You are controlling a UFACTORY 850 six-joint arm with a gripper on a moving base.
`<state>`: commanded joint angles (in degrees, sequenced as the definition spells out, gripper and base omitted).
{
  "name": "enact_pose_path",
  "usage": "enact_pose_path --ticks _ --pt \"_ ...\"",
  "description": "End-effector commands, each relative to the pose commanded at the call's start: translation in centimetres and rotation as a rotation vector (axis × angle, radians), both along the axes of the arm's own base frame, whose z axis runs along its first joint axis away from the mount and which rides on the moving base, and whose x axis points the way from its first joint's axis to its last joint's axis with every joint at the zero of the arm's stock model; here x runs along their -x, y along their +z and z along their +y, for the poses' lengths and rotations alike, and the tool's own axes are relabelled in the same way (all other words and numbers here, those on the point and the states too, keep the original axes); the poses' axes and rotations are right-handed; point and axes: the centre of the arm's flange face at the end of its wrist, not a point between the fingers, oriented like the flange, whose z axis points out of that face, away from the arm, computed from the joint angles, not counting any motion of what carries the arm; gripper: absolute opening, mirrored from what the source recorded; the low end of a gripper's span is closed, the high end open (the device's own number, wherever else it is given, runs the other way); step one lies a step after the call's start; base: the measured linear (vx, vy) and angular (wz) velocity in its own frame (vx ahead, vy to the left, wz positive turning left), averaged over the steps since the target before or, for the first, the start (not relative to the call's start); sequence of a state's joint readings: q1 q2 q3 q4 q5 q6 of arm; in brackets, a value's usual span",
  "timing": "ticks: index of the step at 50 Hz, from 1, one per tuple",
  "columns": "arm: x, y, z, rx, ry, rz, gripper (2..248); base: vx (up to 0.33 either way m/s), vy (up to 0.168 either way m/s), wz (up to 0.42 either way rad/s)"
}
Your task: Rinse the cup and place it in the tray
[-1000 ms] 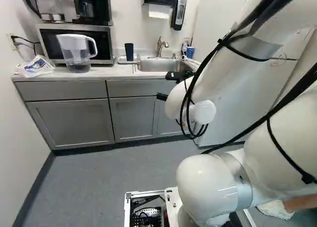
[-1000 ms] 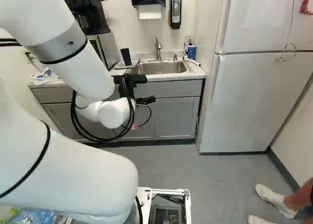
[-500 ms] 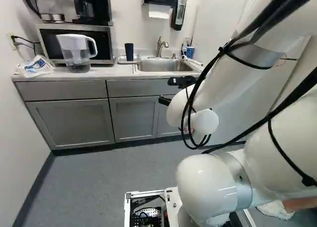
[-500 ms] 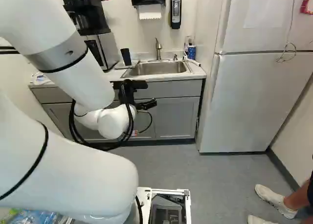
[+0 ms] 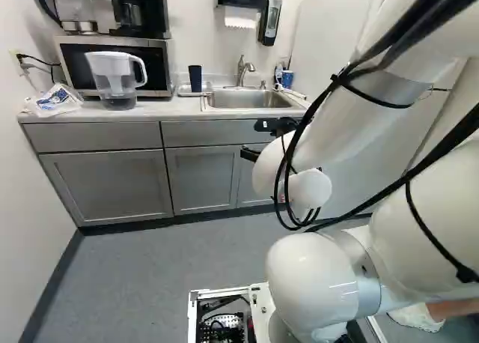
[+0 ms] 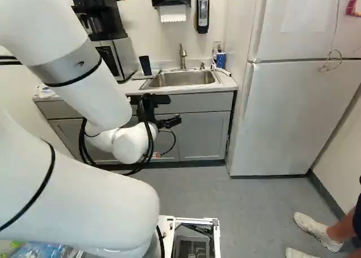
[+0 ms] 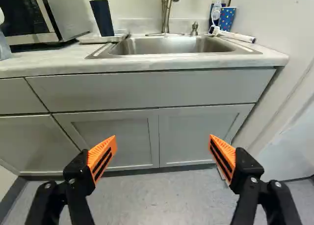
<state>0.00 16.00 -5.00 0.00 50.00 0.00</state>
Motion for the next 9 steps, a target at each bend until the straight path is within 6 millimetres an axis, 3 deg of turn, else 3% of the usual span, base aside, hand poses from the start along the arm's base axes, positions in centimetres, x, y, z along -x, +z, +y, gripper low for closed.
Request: enact_pose_path --ticks 9 --pt "0.00 0.00 0.00 0.000 0.000 0.000 247 0.000 0.000 0.000"
